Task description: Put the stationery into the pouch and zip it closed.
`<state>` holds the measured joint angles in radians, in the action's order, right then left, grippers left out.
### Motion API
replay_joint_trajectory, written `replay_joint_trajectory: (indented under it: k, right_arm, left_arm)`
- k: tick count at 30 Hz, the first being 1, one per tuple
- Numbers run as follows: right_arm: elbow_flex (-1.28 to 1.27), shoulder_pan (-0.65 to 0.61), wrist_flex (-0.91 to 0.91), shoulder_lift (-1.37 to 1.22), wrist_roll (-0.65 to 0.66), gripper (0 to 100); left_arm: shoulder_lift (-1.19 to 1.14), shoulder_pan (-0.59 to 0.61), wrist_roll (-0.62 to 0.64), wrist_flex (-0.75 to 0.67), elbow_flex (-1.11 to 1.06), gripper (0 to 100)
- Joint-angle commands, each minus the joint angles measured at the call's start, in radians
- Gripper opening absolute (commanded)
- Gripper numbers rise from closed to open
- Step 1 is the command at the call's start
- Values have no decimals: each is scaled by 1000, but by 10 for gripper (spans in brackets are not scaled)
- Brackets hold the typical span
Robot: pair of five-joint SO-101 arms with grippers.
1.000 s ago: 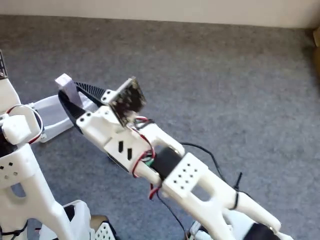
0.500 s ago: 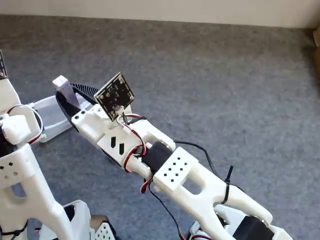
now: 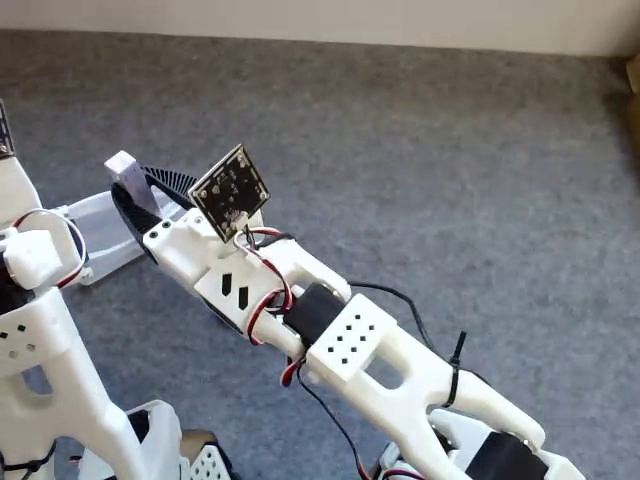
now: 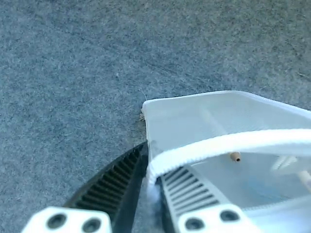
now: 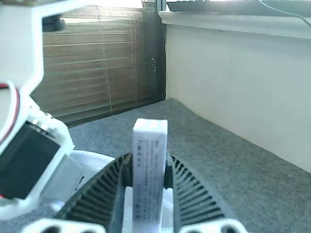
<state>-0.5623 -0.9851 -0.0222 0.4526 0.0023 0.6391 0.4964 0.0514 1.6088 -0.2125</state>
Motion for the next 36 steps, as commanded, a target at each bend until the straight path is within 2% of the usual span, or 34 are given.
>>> replay_joint_trajectory:
  k: [1, 15, 22, 36]
  right_arm:
    - [67, -10, 30, 8, -6, 9]
    - [67, -12, 30, 16, -6, 12]
    - [65, -12, 30, 13, -9, 156]
    - [64, -12, 24, 19, -9, 156]
  left_arm:
    - [5, -44, 9, -6, -10, 7]
    - [4, -44, 9, -6, -12, 7]
    - [4, -44, 9, -6, -12, 7]
    - [8, -44, 8, -12, -38, 7]
